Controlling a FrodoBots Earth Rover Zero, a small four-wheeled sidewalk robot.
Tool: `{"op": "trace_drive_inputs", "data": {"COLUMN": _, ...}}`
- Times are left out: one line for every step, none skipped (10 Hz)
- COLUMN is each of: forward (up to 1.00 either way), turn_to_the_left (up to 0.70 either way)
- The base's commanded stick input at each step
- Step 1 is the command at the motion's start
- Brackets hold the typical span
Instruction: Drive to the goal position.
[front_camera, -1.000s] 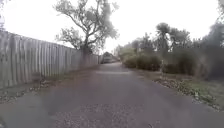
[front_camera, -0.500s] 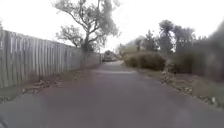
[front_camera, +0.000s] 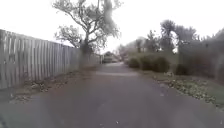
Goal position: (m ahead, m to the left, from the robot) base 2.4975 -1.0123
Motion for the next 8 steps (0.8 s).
{"op": "trace_drive_inputs", "data": {"forward": 0.7, "turn_to_the_left": -0.03}}
{"op": "trace_drive_inputs", "data": {"forward": 0.7, "turn_to_the_left": -0.01}}
{"op": "trace_drive_inputs", "data": {"forward": 0.7, "turn_to_the_left": 0.0}}
{"op": "trace_drive_inputs", "data": {"forward": 0.7, "turn_to_the_left": 0.0}}
{"op": "trace_drive_inputs", "data": {"forward": 0.7, "turn_to_the_left": 0.0}}
{"op": "trace_drive_inputs", "data": {"forward": 0.7, "turn_to_the_left": -0.02}}
{"op": "trace_drive_inputs", "data": {"forward": 0.7, "turn_to_the_left": -0.05}}
{"op": "trace_drive_inputs", "data": {"forward": 0.7, "turn_to_the_left": -0.07}}
